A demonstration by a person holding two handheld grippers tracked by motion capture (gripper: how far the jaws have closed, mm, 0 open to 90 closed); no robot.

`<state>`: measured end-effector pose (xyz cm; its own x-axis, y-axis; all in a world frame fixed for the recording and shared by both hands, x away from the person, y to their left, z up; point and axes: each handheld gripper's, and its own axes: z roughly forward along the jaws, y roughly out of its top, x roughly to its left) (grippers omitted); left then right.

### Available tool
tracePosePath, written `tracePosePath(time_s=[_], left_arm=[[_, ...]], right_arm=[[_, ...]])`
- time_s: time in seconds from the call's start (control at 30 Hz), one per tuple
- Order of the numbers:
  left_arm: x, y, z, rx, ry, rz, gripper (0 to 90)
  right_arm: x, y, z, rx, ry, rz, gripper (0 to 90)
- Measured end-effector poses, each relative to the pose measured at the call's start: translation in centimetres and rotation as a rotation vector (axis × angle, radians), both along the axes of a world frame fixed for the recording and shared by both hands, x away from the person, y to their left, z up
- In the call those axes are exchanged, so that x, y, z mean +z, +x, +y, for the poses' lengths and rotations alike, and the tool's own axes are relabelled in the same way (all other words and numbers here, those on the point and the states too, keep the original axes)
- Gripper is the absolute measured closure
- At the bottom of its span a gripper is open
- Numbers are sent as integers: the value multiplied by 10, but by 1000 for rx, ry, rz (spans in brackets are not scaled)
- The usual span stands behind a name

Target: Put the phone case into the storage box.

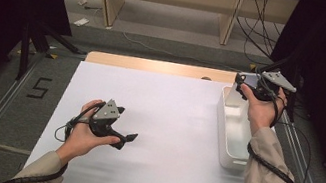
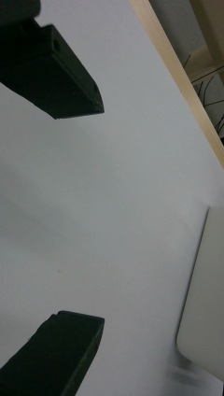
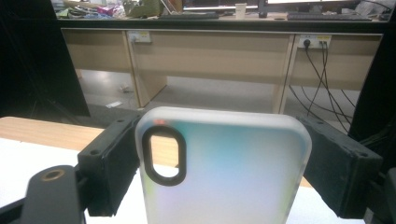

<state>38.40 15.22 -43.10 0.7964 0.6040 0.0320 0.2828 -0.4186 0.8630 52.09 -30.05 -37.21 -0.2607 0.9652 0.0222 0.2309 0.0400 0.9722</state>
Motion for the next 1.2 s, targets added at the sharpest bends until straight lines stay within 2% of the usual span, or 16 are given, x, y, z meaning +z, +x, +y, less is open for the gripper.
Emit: tracePosePath(time_s=[1.2], left_arm=[[1, 0, 0, 3, -2, -1, 3]], right_arm=[[-7, 17, 3, -12, -6, 39, 183]])
